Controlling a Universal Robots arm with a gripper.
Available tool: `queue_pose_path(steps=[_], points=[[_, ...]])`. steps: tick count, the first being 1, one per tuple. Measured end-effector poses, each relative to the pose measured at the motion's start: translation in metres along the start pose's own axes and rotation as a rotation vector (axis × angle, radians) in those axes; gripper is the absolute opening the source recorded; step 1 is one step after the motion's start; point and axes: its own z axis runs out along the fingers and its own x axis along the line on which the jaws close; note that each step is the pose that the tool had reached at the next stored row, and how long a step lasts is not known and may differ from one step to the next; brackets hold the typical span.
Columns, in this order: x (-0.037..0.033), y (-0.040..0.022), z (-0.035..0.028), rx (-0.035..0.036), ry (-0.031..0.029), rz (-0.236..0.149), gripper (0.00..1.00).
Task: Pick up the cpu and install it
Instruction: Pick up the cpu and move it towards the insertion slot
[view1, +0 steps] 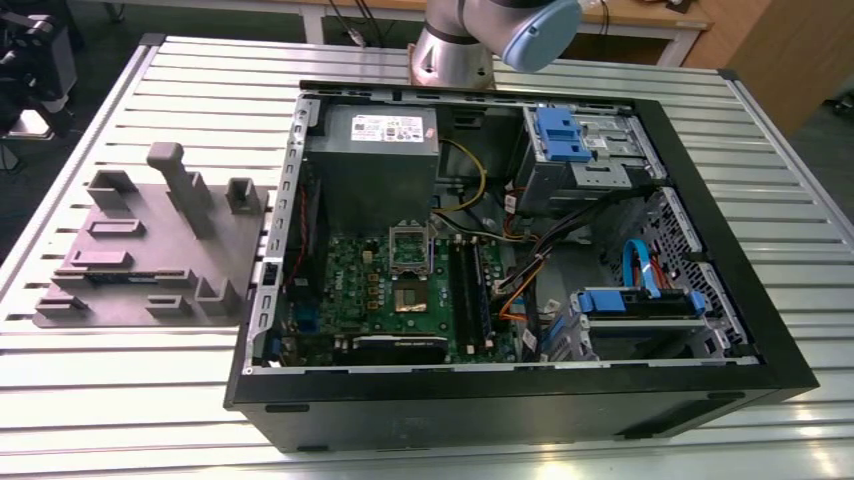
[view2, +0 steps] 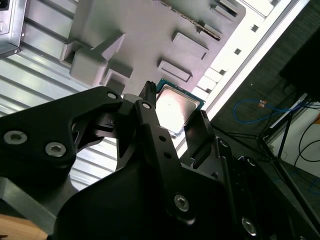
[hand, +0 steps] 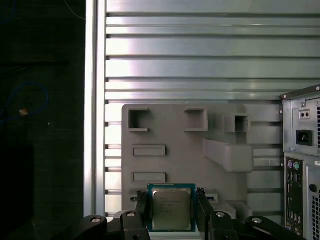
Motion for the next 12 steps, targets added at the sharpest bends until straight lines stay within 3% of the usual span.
queue_pose_path(steps=[12], points=[[-0.0044,0.0001,0.0001,0.0000,0.0000,0.000,0.47]])
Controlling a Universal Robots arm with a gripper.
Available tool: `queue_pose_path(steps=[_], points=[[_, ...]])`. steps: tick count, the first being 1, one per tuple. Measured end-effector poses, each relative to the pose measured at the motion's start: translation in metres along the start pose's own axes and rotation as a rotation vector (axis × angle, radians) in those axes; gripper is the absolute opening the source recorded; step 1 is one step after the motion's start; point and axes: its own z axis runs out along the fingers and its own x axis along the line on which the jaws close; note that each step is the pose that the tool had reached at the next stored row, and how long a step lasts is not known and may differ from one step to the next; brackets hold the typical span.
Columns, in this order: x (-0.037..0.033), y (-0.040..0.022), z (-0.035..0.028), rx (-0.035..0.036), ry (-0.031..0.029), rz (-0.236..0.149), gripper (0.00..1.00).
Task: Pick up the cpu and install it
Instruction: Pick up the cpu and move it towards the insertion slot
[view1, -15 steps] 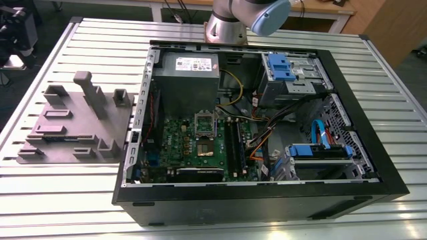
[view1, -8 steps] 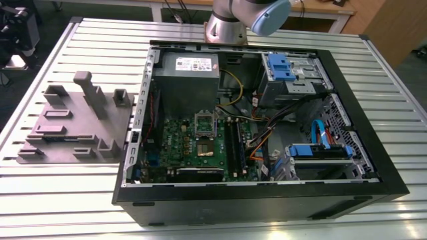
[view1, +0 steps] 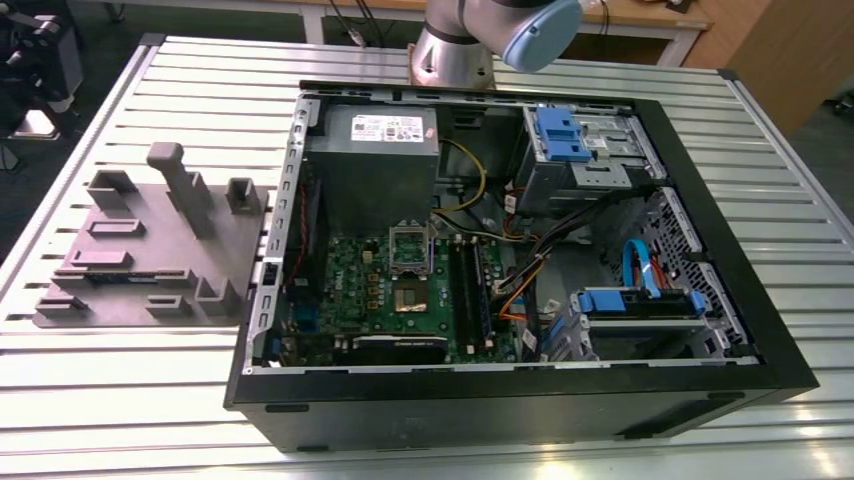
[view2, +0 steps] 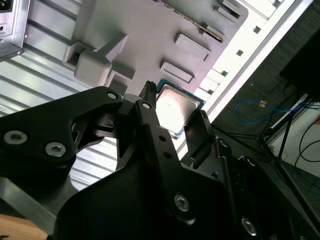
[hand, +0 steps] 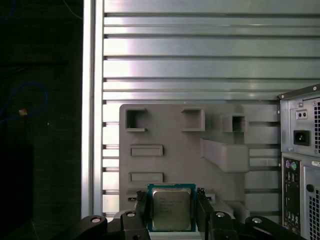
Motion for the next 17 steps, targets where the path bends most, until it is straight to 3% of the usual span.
queue_pose_path(steps=[17], points=[[-0.0045,0.0001,0.0000,0.0000,0.0000,0.000,0.47]])
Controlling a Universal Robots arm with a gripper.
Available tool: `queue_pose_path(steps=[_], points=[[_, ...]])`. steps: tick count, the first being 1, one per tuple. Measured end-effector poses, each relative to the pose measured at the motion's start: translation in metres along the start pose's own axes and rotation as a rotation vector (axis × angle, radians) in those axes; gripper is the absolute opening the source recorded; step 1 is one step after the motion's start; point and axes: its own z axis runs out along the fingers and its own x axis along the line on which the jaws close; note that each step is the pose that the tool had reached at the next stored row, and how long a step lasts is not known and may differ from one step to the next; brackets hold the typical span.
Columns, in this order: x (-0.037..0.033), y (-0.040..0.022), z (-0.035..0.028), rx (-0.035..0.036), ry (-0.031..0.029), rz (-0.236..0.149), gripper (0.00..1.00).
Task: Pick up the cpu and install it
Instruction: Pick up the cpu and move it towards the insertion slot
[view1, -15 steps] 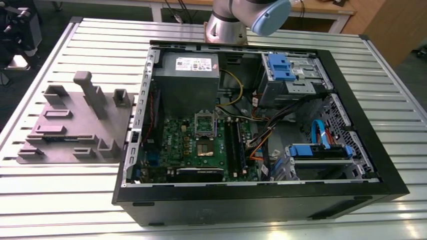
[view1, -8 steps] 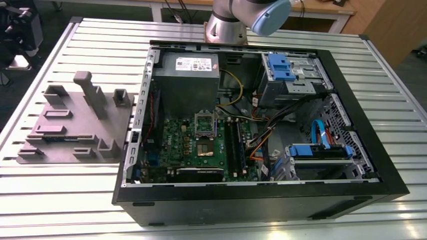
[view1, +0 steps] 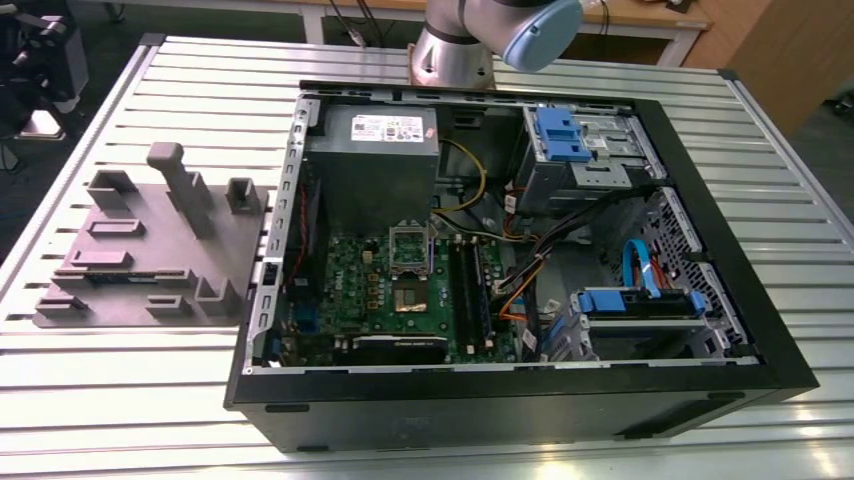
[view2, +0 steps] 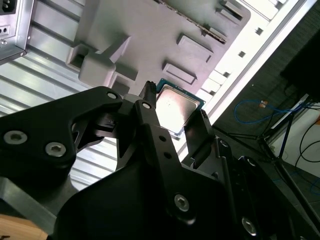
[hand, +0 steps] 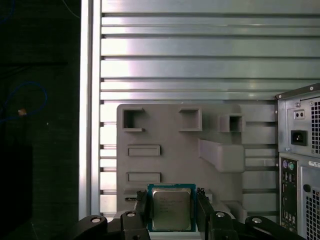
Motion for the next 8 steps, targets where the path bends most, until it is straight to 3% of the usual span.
queue_pose_path(steps=[8], points=[[-0.0017,0.0000,0.0001,-0.0001,-0.0001,0.000,0.47]])
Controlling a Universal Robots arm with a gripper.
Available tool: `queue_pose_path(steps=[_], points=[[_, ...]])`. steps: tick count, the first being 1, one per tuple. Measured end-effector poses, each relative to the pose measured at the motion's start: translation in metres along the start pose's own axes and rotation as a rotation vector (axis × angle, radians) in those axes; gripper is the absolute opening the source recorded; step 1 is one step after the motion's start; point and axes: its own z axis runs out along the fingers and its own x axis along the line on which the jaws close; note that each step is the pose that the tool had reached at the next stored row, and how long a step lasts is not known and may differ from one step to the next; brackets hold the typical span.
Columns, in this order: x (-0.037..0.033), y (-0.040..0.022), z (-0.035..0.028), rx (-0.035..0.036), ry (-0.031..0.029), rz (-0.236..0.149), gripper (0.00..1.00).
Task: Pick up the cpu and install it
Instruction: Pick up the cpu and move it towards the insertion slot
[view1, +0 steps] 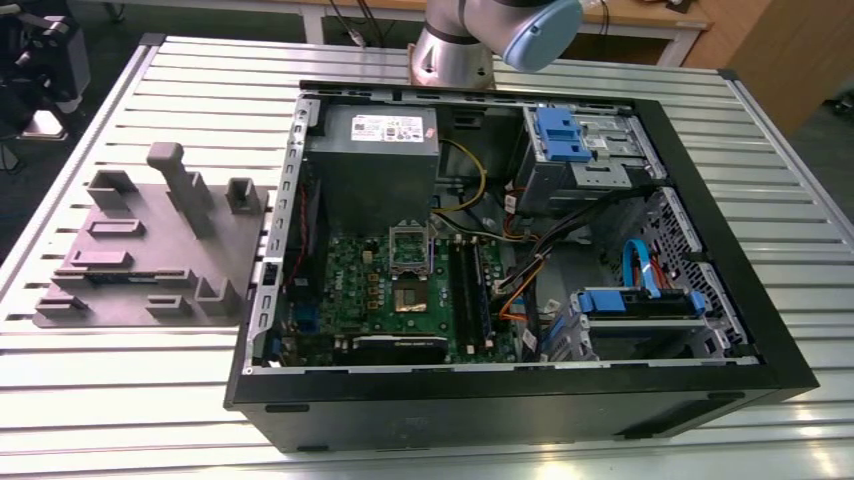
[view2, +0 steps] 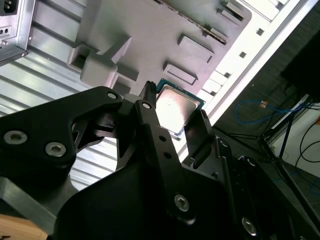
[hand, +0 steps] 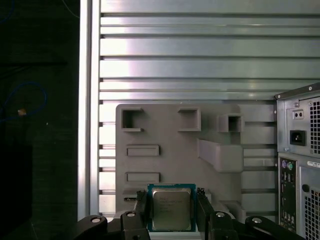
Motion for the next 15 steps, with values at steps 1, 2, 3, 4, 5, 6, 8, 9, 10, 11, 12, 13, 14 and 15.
queue_pose_path(steps=[1,2,3,4,5,6,8,9,10,11,12,13,14,15], points=[[-0.0002,0.0000,0.0000,0.0000,0.0000,0.000,0.47],[-0.0004,0.0000,0.0000,0.0000,0.0001,0.000,0.47],[-0.0006,0.0000,0.0000,0.0001,0.0001,0.000,0.47],[-0.0008,0.0000,0.0000,0.0000,0.0001,0.000,0.47],[-0.0010,0.0000,0.0000,0.0000,0.0000,0.000,0.47],[-0.0012,0.0000,0.0000,0.0000,0.0000,0.000,0.47],[-0.0016,0.0000,0.0000,0.0001,0.0001,0.000,0.47],[-0.0018,0.0000,0.0000,0.0001,0.0001,0.000,0.47],[-0.0020,0.0000,0.0000,0.0001,0.0001,0.000,0.47],[-0.0022,0.0000,0.0000,0.0001,0.0000,0.000,0.47],[-0.0024,0.0000,0.0000,0.0001,0.0001,0.000,0.47],[-0.0026,0.0001,0.0000,0.0001,0.0001,0.000,0.47],[-0.0028,0.0001,0.0000,0.0000,0.0000,0.000,0.47],[-0.0031,0.0000,0.0000,0.0000,0.0000,0.000,0.47]])
